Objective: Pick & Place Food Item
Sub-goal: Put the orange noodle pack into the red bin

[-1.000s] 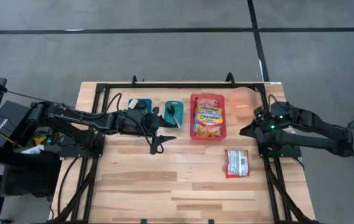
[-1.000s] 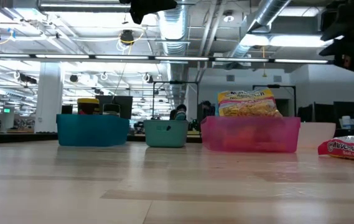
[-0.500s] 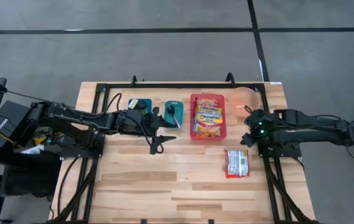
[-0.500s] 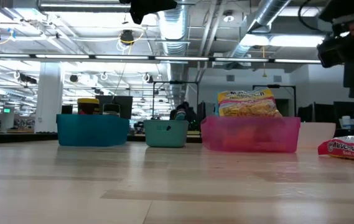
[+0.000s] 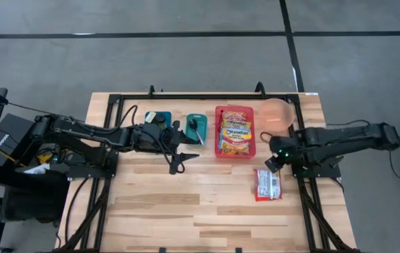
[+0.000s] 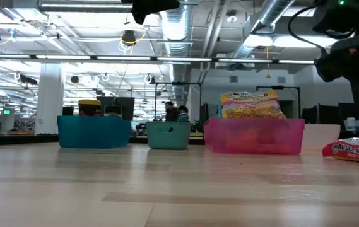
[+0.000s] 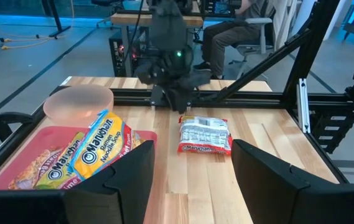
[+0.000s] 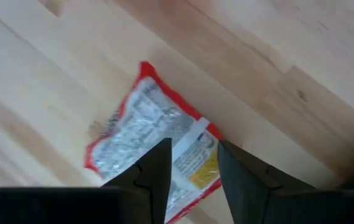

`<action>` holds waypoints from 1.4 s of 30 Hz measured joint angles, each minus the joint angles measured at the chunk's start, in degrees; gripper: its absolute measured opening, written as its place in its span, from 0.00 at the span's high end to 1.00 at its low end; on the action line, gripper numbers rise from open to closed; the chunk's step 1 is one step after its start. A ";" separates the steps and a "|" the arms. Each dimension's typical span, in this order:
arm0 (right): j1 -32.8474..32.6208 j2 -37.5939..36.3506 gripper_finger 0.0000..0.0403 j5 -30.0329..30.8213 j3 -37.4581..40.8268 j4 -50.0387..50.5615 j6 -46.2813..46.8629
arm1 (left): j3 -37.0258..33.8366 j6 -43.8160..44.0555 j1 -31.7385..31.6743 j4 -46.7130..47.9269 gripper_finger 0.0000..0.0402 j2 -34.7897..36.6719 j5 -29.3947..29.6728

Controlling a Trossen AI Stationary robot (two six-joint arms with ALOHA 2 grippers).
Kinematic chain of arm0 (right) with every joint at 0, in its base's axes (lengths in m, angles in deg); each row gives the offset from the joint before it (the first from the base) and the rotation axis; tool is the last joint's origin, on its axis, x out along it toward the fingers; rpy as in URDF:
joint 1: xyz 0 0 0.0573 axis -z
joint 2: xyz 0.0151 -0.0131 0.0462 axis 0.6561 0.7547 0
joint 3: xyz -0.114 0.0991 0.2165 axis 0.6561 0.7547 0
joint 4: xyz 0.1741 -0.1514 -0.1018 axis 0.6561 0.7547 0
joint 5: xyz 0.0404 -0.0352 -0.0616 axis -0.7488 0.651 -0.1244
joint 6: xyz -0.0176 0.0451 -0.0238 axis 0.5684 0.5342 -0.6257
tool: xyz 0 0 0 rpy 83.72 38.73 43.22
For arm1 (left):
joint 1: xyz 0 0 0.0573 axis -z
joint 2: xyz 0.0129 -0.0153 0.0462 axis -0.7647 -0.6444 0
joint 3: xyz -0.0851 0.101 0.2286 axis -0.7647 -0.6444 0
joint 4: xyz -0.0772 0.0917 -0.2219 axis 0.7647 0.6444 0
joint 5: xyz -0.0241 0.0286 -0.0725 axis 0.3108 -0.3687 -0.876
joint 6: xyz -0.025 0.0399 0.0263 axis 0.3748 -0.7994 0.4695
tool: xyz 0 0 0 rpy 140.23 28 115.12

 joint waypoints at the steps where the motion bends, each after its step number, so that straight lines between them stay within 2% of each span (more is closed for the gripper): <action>1: -1.15 0.93 0.70 0.49 0.00 -0.16 0.77 | 0.00 0.00 0.00 0.00 0.48 0.00 0.00; 5: -5.26 4.42 0.79 0.12 -0.02 -0.21 1.59 | 0.00 0.00 0.00 -0.02 0.48 0.00 -0.01; 9: -9.24 6.51 0.92 -3.93 -0.99 0.64 1.34 | 0.00 0.00 0.00 -0.39 0.48 0.00 0.00; 12: -12.25 6.44 0.99 -4.54 -2.37 2.33 2.67 | 0.00 0.00 0.00 -0.69 0.48 0.00 0.00; 17: -16.76 7.62 0.98 -1.74 -2.37 1.64 6.97 | 0.00 0.01 0.00 -0.94 0.48 0.00 0.00; 23: -21.32 14.89 1.00 -1.33 -2.25 1.80 7.88 | 0.00 0.42 0.00 -0.94 0.48 0.00 -0.01; 32: -25.94 26.80 1.00 -3.87 -2.25 2.18 5.09 | 0.00 0.44 0.00 -1.10 0.48 0.00 -0.01; 42: -27.84 33.12 1.00 1.75 -2.30 0.11 5.15 | 0.00 0.44 0.00 -1.23 0.48 0.00 -0.01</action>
